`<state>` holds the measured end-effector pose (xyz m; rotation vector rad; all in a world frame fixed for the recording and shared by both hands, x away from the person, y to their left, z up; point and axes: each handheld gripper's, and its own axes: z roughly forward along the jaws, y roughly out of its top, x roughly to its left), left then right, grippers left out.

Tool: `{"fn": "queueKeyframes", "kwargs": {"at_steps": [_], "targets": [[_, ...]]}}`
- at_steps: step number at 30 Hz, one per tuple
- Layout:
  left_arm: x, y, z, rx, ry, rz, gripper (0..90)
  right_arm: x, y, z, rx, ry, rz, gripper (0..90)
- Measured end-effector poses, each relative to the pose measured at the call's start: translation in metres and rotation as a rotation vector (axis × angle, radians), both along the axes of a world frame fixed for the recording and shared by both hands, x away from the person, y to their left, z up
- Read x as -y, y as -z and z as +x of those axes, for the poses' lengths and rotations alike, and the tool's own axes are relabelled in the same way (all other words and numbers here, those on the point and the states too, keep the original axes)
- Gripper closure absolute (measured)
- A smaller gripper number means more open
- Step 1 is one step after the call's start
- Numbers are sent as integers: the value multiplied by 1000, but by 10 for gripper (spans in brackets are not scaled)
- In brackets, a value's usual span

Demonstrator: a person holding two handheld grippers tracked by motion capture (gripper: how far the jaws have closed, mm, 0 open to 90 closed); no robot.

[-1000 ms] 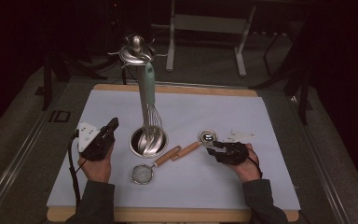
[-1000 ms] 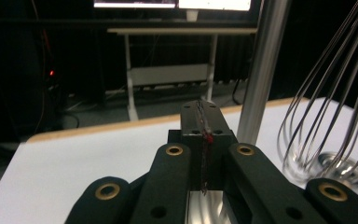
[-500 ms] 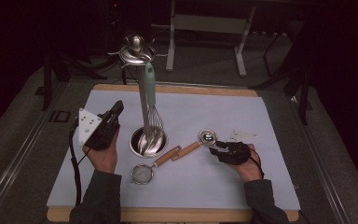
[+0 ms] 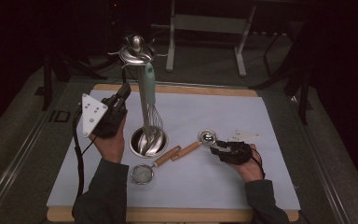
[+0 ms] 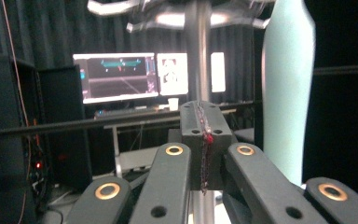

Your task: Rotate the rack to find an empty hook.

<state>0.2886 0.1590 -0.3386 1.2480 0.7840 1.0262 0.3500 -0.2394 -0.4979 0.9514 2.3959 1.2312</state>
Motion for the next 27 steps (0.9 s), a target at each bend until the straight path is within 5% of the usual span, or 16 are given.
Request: {"fn": "queueKeyframes", "kwargs": {"at_steps": [8, 14, 27], "targets": [[2, -21, -1, 53, 49, -33, 898, 3, -1, 0, -14, -2, 42, 560], [0, -34, -2, 78, 72, -68, 898, 3, 1, 1, -17, 0, 25, 555], [0, -41, -1, 93, 48, -70, 898, 2, 3, 1, -26, -6, 24, 552]]}}
